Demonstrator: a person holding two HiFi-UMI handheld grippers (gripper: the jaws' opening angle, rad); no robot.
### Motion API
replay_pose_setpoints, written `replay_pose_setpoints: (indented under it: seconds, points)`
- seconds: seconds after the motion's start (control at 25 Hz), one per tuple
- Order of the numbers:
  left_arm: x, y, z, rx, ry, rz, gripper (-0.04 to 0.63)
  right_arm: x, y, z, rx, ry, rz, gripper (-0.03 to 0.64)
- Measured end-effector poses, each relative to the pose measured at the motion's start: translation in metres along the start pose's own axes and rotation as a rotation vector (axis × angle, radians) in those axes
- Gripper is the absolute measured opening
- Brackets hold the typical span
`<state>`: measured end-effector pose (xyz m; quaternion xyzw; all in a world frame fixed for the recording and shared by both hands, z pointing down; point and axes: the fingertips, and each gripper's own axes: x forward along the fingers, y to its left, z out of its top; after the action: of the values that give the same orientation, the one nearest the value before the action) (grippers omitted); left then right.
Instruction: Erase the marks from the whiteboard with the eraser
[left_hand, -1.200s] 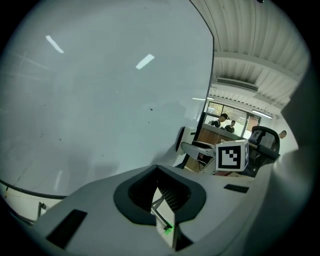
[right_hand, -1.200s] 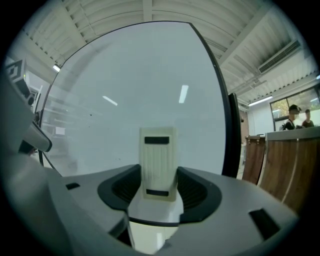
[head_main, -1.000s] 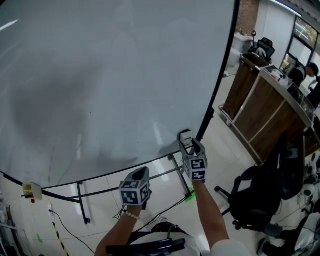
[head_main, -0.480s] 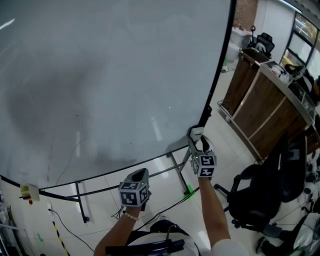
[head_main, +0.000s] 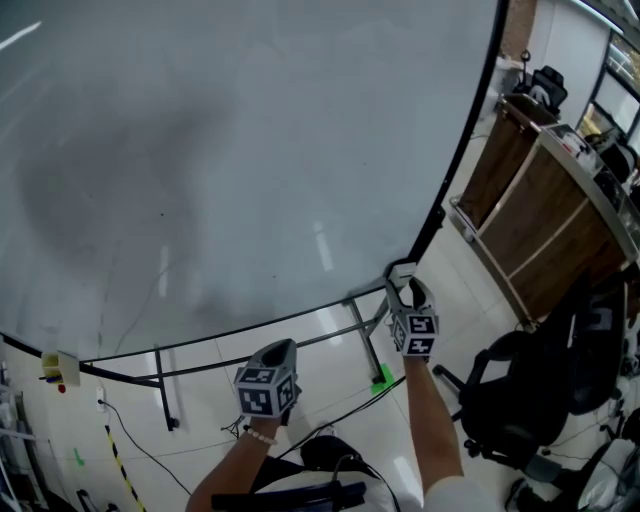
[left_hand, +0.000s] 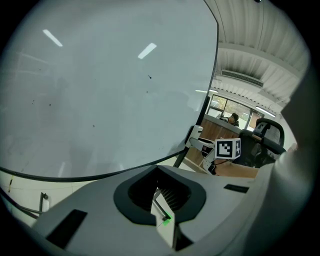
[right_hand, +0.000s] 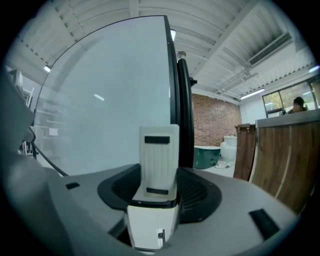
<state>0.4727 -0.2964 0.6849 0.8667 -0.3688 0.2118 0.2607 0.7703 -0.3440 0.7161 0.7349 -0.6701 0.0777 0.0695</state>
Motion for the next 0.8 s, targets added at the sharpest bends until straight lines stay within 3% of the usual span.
replay_pose_setpoints:
  seconds: [0.28,0.52,0.8]
  points:
    - [-0.010,0.025,-0.023,-0.042,0.019,0.031,-0.012,0.003,0.018,-0.010,-0.009,0.006,0.002,0.256]
    - [-0.023,0.051,-0.024,-0.073,-0.021,0.054,-0.012,0.004,0.079,-0.016,0.010,0.010,0.012,0.255]
    - [-0.074,0.095,-0.025,-0.115,-0.070,0.078,-0.012,-0.001,0.161,-0.013,0.053,0.013,-0.014,0.252]
